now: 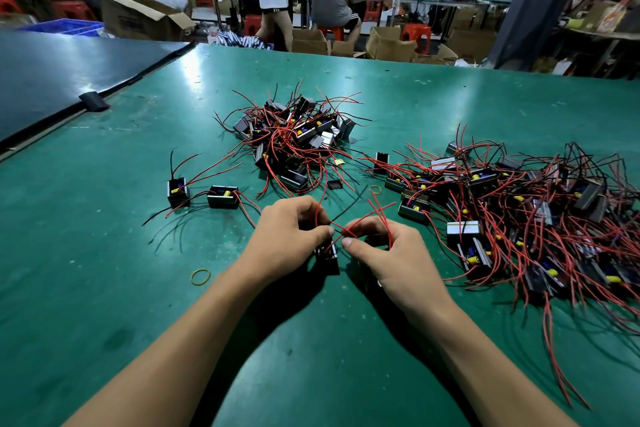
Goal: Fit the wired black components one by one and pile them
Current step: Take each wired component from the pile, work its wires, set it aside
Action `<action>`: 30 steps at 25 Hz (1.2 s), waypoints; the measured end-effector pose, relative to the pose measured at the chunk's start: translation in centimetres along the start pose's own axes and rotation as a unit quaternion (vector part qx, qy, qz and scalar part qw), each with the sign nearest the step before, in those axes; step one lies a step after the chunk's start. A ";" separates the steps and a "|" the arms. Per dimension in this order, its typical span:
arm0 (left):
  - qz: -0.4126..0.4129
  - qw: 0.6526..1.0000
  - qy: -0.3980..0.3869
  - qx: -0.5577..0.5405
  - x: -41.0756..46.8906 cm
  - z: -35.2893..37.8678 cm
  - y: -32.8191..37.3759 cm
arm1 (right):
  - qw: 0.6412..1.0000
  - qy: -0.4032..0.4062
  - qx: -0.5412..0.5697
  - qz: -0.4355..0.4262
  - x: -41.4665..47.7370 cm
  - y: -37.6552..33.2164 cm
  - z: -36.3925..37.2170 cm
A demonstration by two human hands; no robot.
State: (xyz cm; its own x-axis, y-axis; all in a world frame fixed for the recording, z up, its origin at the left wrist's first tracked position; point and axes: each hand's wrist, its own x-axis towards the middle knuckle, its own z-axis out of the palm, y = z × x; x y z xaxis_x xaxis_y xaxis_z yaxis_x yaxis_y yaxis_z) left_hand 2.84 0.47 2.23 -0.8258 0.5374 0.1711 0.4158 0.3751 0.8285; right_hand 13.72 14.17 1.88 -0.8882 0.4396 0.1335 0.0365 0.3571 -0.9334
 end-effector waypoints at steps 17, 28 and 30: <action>-0.063 0.996 -0.004 -0.068 0.4 -1.0 -0.3 | 0.951 -0.276 -0.123 -0.065 0.0 -1.0 -3.5; -0.013 0.992 -0.122 -0.005 -0.3 -1.0 0.5 | 0.956 -0.256 -0.135 -0.039 0.7 -0.8 -6.0; -0.017 0.994 -0.104 -0.006 -0.3 -0.8 0.5 | 0.974 -0.210 -0.088 -0.012 0.7 -0.6 -6.0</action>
State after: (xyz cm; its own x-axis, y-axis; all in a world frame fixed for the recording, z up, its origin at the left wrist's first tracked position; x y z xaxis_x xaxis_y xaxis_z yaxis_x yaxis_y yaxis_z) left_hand 2.97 -0.10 3.05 -0.7427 0.6689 0.0303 0.3837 0.3881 0.8380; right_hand 15.86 19.23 4.53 -0.9974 0.0673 -0.0275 0.0584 0.5154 -0.8549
